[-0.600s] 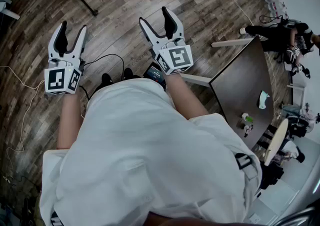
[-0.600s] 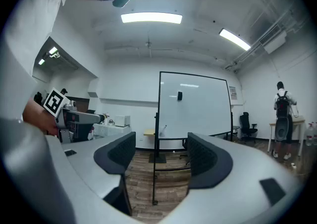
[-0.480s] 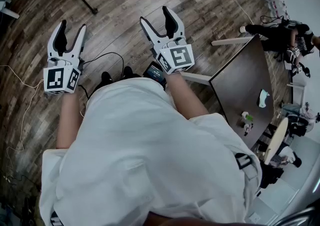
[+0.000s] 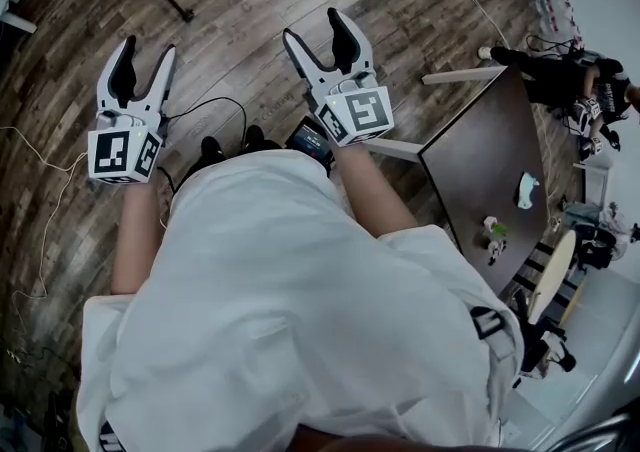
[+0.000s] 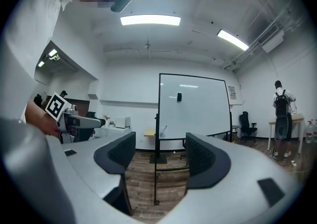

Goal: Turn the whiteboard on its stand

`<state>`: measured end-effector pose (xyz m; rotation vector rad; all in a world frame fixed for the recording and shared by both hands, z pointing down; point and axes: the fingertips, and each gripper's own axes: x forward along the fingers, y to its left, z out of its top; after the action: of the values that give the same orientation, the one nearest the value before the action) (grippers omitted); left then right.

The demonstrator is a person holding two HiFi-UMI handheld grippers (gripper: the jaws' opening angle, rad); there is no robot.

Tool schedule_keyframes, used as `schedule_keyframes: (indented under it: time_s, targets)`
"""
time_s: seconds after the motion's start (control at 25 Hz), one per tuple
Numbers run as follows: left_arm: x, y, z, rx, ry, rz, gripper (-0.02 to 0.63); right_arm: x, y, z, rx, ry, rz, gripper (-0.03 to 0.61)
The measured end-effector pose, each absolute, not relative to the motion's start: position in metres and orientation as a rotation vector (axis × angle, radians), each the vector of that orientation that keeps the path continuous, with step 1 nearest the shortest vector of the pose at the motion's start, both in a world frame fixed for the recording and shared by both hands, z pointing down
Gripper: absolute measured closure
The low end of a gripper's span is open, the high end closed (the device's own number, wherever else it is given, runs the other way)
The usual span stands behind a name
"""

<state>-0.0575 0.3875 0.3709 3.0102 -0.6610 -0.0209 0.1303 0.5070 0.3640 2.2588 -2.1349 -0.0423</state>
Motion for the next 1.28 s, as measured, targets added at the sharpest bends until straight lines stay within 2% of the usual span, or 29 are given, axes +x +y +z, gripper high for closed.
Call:
schedule_keyframes:
  time_s: [0.84, 1.28]
  targets:
    - [-0.055, 0.372, 0.385, 2.956, -0.727, 0.018, 0.348, 0.142, 0.489, 0.378, 2.235, -2.102, 0.002, 0.284]
    - [-0.026, 0.374, 0.391, 2.933, -0.776, 0.043, 0.348, 0.172, 0.48, 0.39, 2.2, -2.161, 0.03, 0.301]
